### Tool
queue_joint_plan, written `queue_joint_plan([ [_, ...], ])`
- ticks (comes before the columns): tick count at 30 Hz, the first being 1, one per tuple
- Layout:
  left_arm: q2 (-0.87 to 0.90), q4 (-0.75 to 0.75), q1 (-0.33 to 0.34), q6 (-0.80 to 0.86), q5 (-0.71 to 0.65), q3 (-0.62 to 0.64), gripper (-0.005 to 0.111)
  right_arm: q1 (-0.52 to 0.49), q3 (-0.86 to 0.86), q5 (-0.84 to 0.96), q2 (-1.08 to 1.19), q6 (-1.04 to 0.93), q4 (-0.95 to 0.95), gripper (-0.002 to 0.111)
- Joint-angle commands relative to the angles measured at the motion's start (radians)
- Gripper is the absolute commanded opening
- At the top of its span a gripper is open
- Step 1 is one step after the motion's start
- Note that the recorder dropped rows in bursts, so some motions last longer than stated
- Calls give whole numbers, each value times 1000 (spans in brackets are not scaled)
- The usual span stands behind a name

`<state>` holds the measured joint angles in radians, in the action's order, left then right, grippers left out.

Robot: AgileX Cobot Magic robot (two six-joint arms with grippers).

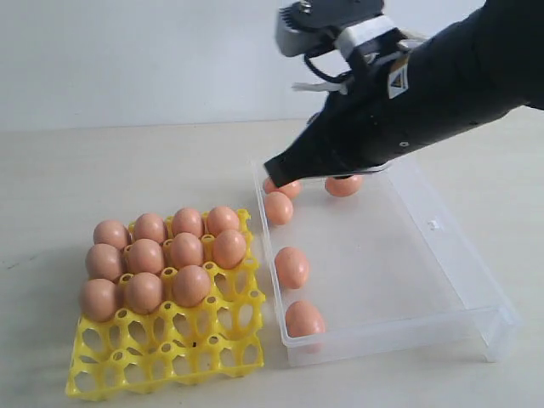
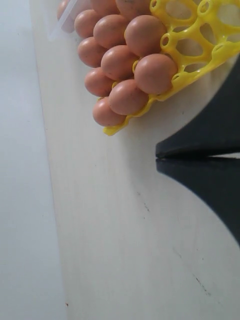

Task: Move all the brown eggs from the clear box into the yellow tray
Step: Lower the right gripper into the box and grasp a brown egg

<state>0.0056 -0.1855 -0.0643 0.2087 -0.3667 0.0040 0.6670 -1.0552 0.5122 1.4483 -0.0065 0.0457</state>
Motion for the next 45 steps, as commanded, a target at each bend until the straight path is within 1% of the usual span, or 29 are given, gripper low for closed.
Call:
queue_joint_plan([
  [1, -6, -1, -4, -3, 10, -4, 0, -171, 1, -34, 135, 6, 177, 18],
  [3, -6, -1, -4, -3, 10, -4, 0, -208, 1, -89, 216, -25, 272, 35],
  [4, -6, -1, -4, -3, 10, -4, 0, -209, 1, -98, 242, -37, 277, 39],
  [5, -6, -1, -4, -3, 10, -4, 0, -209, -6, -95, 267, -47, 277, 42],
  [8, -6, -1, -4, -3, 10, -4, 0, -205, -43, -34, 333, -47, 288, 48],
  [14, -6, -1, -4, -3, 10, -4, 0, -202, -91, -7, 402, -47, 298, 49],
  [16, -6, -1, -4, -3, 10, -4, 0, -202, -99, 6, 408, -52, 338, 49],
  [19, -6, -1, -4, -3, 10, -4, 0, -202, -114, 41, 420, -111, 407, 49],
  [21, -6, -1, -4, -3, 10, -4, 0, -202, -126, 61, 434, -136, 430, 51],
  [24, -6, -1, -4, -3, 10, -4, 0, -202, -139, 88, 460, -142, 430, 57],
  [26, -6, -1, -4, -3, 10, -4, 0, -202, -139, 86, 474, -142, 430, 58],
  [33, -6, -1, -4, -3, 10, -4, 0, -202, -139, 49, 488, -151, 460, 58],
  [45, -6, -1, -4, -3, 10, -4, 0, -155, -139, 40, 536, -177, 470, 58],
])
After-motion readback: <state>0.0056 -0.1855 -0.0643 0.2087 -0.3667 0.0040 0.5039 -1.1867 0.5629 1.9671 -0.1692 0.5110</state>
